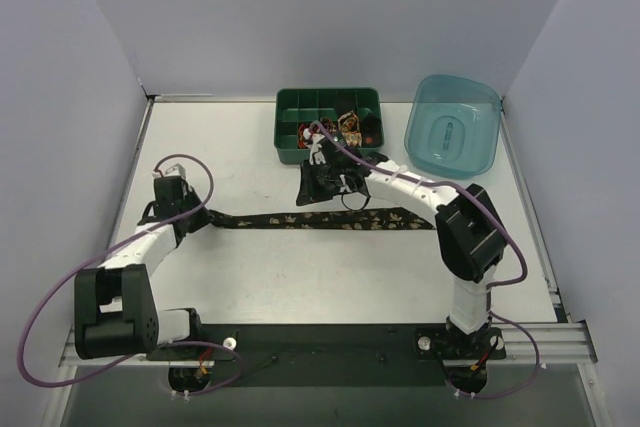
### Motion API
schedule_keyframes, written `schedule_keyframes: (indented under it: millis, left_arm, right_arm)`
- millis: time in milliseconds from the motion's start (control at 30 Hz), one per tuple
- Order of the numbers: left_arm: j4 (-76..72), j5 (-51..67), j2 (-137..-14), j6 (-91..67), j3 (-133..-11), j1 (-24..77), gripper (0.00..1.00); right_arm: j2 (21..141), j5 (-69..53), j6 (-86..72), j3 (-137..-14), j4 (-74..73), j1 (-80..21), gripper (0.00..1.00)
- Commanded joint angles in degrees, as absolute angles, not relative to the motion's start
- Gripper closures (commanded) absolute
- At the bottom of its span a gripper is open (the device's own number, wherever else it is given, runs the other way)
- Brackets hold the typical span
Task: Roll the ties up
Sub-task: Roll the tie at the center of the board.
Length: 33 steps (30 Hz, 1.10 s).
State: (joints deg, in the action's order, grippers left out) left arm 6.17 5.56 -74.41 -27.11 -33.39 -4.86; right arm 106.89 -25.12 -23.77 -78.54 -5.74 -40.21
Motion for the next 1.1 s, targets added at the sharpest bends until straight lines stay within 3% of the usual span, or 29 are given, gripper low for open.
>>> schedule_keyframes:
  millis: [0, 33, 600, 1067]
  left_arm:
    - [7.6, 0.4, -72.9, -24.8, -36.8, -1.0, 0.98]
    - [8.1, 0.4, -72.9, -24.7, -37.0, -0.4, 0.98]
    - [10.2, -3.7, -69.3, -24.3, -38.8, 4.3, 1.0]
    - [10.6, -3.5, -68.7, -24.3, -38.9, 5.9, 1.0]
  right_arm:
    - [111.2, -30.8, -24.1, -85.0, -5.5, -41.7, 0.97]
    - [112.1, -31.3, -24.0, -86.0, -5.5, -42.1, 1.0]
    - [130.7, -43.9, -30.1, -103.2, -1.9, -47.1, 1.0]
    - [138.2, -42.5, -35.2, -110.1, -0.4, -47.7, 1.0]
